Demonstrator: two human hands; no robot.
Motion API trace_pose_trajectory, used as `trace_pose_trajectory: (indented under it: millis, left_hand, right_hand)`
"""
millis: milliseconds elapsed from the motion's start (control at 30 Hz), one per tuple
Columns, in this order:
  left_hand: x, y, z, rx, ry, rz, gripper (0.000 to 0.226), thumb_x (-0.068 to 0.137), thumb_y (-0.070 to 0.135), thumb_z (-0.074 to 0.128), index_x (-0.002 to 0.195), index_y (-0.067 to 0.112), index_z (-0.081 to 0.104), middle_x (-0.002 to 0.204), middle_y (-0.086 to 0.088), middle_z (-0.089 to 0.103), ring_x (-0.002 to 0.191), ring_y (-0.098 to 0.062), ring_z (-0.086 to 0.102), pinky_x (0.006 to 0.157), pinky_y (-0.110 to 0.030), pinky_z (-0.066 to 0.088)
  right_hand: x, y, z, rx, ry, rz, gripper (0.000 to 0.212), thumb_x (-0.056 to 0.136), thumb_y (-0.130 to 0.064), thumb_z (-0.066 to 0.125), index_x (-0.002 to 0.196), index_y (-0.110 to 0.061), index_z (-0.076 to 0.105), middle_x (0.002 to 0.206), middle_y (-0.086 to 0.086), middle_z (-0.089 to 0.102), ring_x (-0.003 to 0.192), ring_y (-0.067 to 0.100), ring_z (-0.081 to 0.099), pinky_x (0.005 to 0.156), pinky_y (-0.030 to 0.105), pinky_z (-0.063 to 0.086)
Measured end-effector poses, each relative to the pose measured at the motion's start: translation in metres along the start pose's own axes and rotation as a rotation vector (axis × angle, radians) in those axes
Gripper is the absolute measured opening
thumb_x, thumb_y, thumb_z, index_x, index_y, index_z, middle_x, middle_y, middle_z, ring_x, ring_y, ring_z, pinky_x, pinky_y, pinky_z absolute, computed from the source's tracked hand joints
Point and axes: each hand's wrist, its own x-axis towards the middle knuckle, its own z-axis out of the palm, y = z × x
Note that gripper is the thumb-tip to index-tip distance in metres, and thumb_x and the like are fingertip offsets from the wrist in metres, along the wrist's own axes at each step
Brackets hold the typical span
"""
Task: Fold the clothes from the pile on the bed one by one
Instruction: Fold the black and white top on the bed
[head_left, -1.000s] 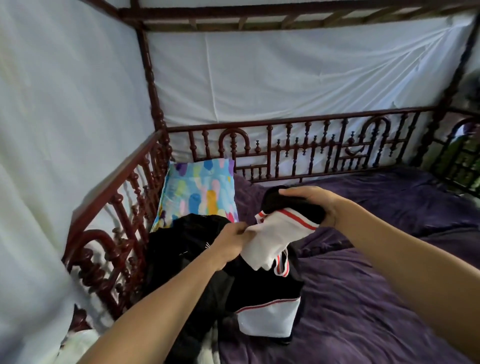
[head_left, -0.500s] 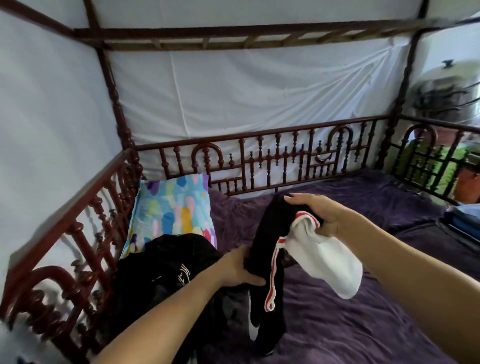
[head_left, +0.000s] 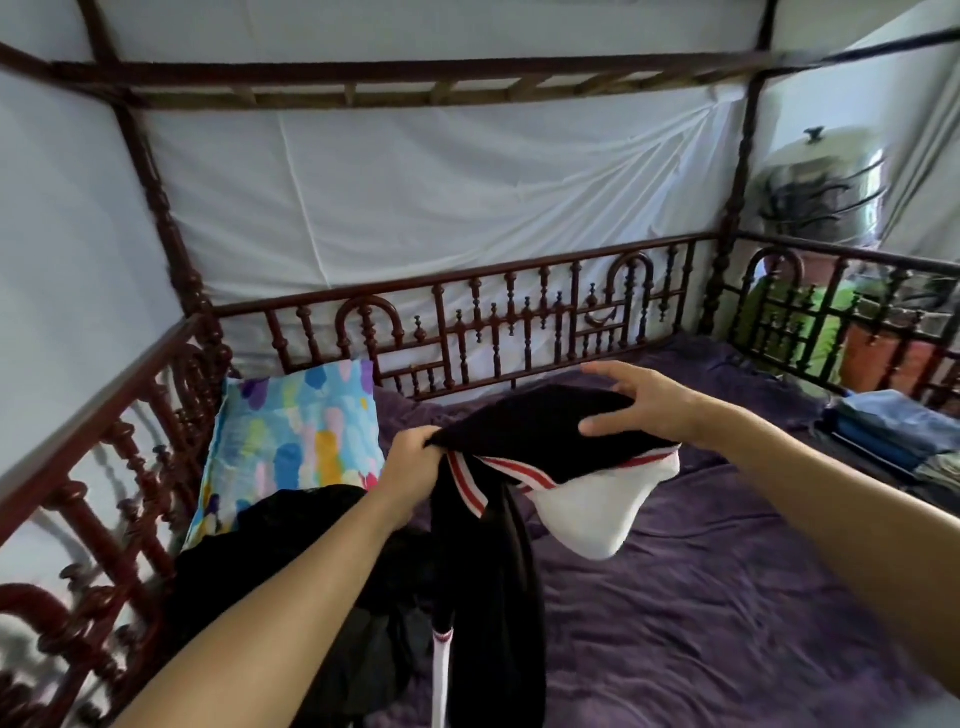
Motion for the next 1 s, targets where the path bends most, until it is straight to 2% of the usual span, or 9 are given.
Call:
trace_pose_trajectory:
  millis: [100, 167, 233, 300, 400, 600, 733, 833, 1000]
  left_hand:
    - [0.009, 0.017, -0.015, 0.050, 0.134, -0.011, 0.034, 0.089, -0.001, 0.040, 0.100, 0.015, 0.068, 0.096, -0.006, 0.066, 0.094, -0.021, 0.060, 0.082, -0.028, 0.045]
    - [0.009, 0.024, -0.024, 0.066, 0.100, 0.010, 0.026, 0.090, 0.006, 0.045, 0.100, 0.017, 0.067, 0.098, -0.006, 0.067, 0.094, -0.023, 0.062, 0.084, -0.032, 0.050]
    - [0.000, 0.034, -0.035, 0.266, -0.032, 0.090, 0.017, 0.087, 0.032, 0.062, 0.100, 0.021, 0.061, 0.090, 0.000, 0.065, 0.081, -0.022, 0.063, 0.071, -0.037, 0.052]
    - [-0.006, 0.039, -0.044, 0.849, -0.155, 0.181, 0.055, 0.073, 0.054, 0.069, 0.116, 0.026, 0.050, 0.095, 0.005, 0.061, 0.086, -0.021, 0.060, 0.068, -0.033, 0.046]
    - [-0.011, 0.042, -0.056, 1.281, -0.193, 0.297, 0.051, 0.076, 0.026, 0.063, 0.121, 0.027, 0.040, 0.111, 0.000, 0.060, 0.101, -0.023, 0.057, 0.073, -0.034, 0.044]
    - [0.008, 0.028, -0.109, 0.907, 0.005, 0.208, 0.030, 0.078, -0.004, 0.050, 0.091, 0.015, 0.070, 0.092, -0.008, 0.067, 0.091, -0.027, 0.065, 0.072, -0.030, 0.048]
    - [0.019, 0.026, -0.130, 0.596, 0.194, 0.168, 0.029, 0.082, -0.009, 0.051, 0.093, 0.007, 0.072, 0.090, -0.011, 0.070, 0.076, -0.025, 0.065, 0.065, -0.025, 0.046]
    - [0.029, 0.020, -0.142, 0.668, 0.306, 0.200, 0.028, 0.078, -0.005, 0.055, 0.089, 0.014, 0.072, 0.091, -0.009, 0.071, 0.083, -0.025, 0.065, 0.074, -0.032, 0.052]
    - [0.046, 0.015, -0.142, 0.994, 0.295, 0.247, 0.027, 0.080, 0.007, 0.058, 0.102, 0.017, 0.068, 0.101, -0.014, 0.069, 0.095, -0.035, 0.063, 0.082, -0.040, 0.051]
  right_hand:
    - [-0.006, 0.006, 0.013, -0.654, 0.029, -0.064, 0.062, 0.066, -0.067, 0.071, 0.121, -0.045, 0.053, 0.116, -0.015, 0.052, 0.103, 0.015, 0.055, 0.086, 0.037, 0.045]
    - [-0.001, 0.013, 0.024, -0.762, 0.152, -0.064, 0.033, 0.081, -0.057, 0.062, 0.104, -0.034, 0.062, 0.109, -0.008, 0.056, 0.098, 0.023, 0.059, 0.076, 0.036, 0.045]
    - [0.009, 0.021, 0.031, -0.500, 0.190, 0.028, 0.022, 0.089, -0.040, 0.060, 0.083, -0.019, 0.063, 0.087, -0.001, 0.062, 0.083, 0.024, 0.059, 0.070, 0.034, 0.043]
    - [0.019, 0.024, 0.032, -0.121, 0.149, 0.153, 0.028, 0.089, -0.016, 0.061, 0.064, -0.009, 0.054, 0.062, 0.001, 0.051, 0.063, 0.019, 0.048, 0.060, 0.030, 0.036]
    - [0.027, 0.022, 0.034, -0.093, 0.190, 0.177, 0.018, 0.081, 0.004, 0.052, 0.065, 0.000, 0.060, 0.062, 0.007, 0.055, 0.063, 0.023, 0.051, 0.058, 0.030, 0.041]
    - [0.000, -0.001, 0.055, -0.404, 0.508, -0.166, 0.023, 0.086, -0.030, 0.041, 0.097, -0.026, 0.060, 0.092, 0.005, 0.069, 0.087, 0.035, 0.063, 0.063, 0.033, 0.036]
    - [-0.020, -0.014, 0.076, -0.763, 0.330, -0.442, 0.090, 0.069, -0.092, 0.033, 0.142, -0.039, 0.033, 0.113, -0.007, 0.063, 0.078, 0.026, 0.066, 0.063, 0.032, 0.042]
    - [-0.021, -0.005, 0.097, -0.788, 0.403, -0.513, 0.067, 0.080, -0.080, 0.032, 0.128, -0.039, 0.053, 0.092, -0.009, 0.064, 0.064, 0.025, 0.065, 0.052, 0.030, 0.042]
    - [-0.020, -0.004, 0.113, -0.132, 0.445, -0.213, 0.029, 0.094, -0.041, 0.053, 0.080, -0.018, 0.063, 0.070, -0.005, 0.062, 0.065, 0.017, 0.056, 0.060, 0.037, 0.043]
